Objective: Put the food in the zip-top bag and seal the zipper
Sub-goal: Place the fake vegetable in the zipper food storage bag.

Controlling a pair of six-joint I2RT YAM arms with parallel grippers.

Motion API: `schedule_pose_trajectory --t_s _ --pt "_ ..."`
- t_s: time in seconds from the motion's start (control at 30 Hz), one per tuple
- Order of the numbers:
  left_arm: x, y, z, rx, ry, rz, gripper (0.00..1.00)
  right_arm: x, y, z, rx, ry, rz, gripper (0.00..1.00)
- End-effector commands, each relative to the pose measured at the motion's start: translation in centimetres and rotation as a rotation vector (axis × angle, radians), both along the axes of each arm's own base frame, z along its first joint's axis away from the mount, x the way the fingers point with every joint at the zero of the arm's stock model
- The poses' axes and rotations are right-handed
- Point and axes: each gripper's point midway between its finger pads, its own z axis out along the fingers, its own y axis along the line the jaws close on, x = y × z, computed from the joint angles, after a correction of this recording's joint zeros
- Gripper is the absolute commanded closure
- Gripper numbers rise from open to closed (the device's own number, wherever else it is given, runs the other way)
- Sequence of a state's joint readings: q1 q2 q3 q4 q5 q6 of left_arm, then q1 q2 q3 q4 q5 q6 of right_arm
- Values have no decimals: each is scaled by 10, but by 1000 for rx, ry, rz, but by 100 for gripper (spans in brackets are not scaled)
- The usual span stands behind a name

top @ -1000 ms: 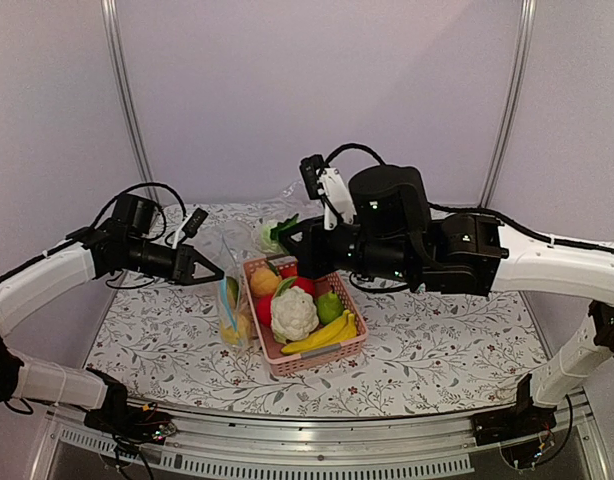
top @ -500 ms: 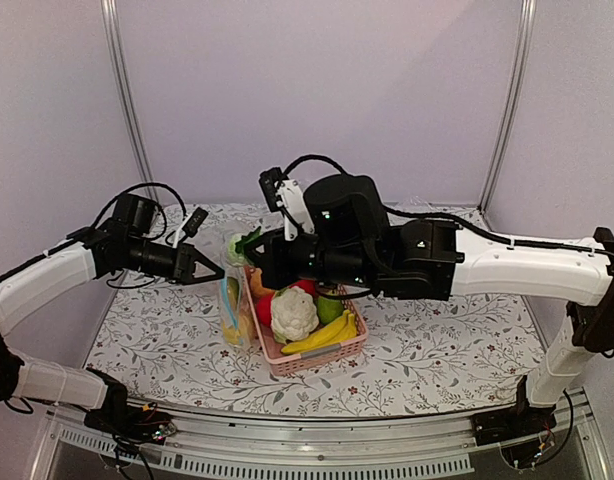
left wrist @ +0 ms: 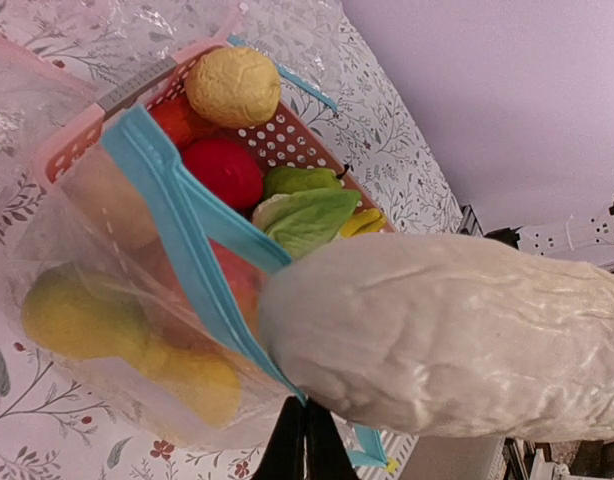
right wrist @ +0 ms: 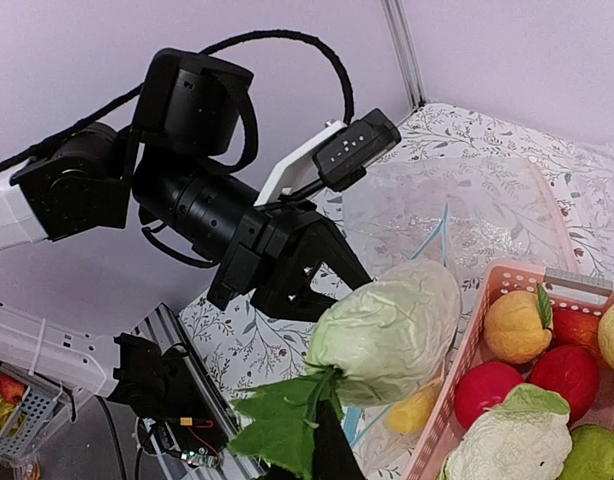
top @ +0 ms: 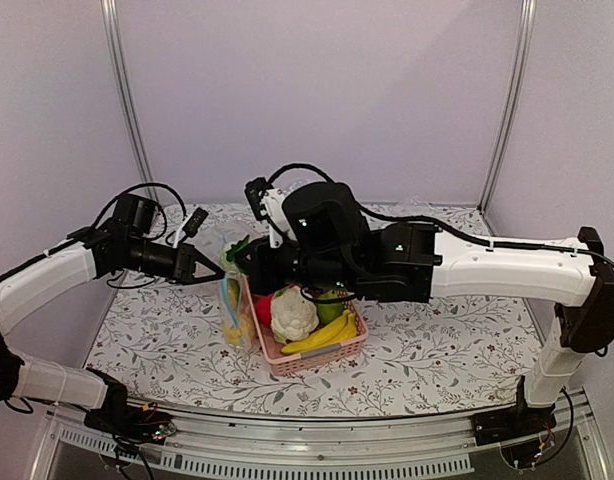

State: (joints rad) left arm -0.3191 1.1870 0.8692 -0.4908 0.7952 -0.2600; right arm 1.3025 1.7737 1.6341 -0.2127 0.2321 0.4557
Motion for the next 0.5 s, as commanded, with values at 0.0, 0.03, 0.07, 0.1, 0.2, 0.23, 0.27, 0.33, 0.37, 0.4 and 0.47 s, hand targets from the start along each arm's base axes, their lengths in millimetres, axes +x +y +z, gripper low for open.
schedule_pose_trajectory --t_s 0.0,0.03,0.07,0.1,0.2,0.23,0.27,0.33,0.37,0.4,0.47 --pt "2 -3 1 -2 -13 -6 100 5 5 -12 -52 -1 -33 100" --pt "2 -3 0 -2 -11 -6 100 6 5 -14 -63 0 -38 100" --pt "2 -3 0 -2 -11 -5 100 6 6 -18 -75 0 -42 100" --pt "2 -3 0 -2 -12 -5 100 7 6 -21 -84 0 -49 100" --pt "3 -3 1 -2 -13 -4 100 8 6 -25 -99 -4 -59 100" --pt "3 -3 1 -3 -13 -5 100 9 6 -27 -104 -5 -61 100" --pt "3 -3 1 -3 -12 -6 100 9 7 -29 -106 -5 -61 100" --pt "3 -3 0 -3 -9 -6 100 10 10 -36 -117 0 -61 100" --pt "3 -3 0 -4 -6 -6 100 10 13 -37 -118 1 -60 100" --pt "3 -4 0 -5 -6 -8 100 11 15 -42 -124 4 -60 100" --pt "3 -4 0 -4 -6 -8 100 11 20 -46 -128 7 -58 100"
